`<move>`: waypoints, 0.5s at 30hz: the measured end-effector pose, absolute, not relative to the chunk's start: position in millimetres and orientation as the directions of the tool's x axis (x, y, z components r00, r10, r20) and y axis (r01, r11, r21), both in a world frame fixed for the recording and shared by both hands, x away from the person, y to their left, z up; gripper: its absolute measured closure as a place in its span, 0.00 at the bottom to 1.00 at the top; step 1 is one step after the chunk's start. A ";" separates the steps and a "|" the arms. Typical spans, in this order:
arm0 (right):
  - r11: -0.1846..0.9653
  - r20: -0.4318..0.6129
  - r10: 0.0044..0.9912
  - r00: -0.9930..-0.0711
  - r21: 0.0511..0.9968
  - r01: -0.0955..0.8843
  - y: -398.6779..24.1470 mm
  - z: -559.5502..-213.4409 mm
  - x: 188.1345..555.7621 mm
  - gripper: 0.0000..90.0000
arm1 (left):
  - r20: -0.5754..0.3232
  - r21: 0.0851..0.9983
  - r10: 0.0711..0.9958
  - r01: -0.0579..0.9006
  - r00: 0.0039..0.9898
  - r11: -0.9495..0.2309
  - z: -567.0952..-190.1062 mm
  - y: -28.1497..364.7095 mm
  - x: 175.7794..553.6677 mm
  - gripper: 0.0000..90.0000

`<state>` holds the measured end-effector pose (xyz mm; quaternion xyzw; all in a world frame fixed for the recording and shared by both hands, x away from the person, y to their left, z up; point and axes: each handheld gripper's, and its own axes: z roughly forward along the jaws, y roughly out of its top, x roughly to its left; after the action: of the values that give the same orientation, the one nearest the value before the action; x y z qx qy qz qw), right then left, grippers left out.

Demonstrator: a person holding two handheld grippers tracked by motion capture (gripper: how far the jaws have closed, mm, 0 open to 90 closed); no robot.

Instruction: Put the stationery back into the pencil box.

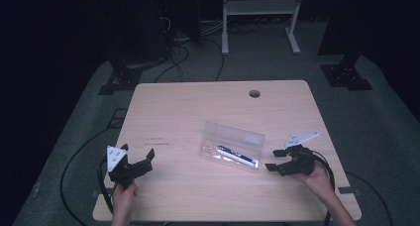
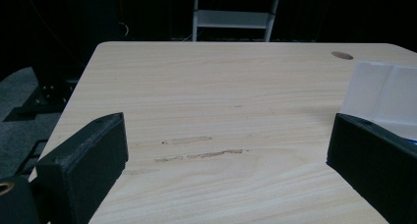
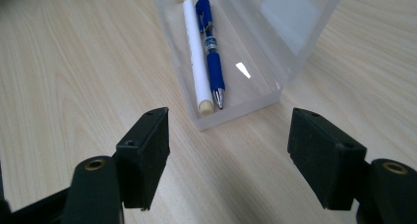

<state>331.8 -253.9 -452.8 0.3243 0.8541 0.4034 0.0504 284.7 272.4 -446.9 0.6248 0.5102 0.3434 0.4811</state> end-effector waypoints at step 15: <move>0.431 0.196 0.616 -0.763 0.727 0.534 -271.9 -460.1 319.3 0.34 | -0.067 0.951 0.964 0.309 0.256 -0.016 -447.9 271.2 284.6 0.01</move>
<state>319.3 -271.9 -460.1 0.3406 0.8444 0.4105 0.0497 284.6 271.2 -447.9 0.6271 0.5075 0.3384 0.4844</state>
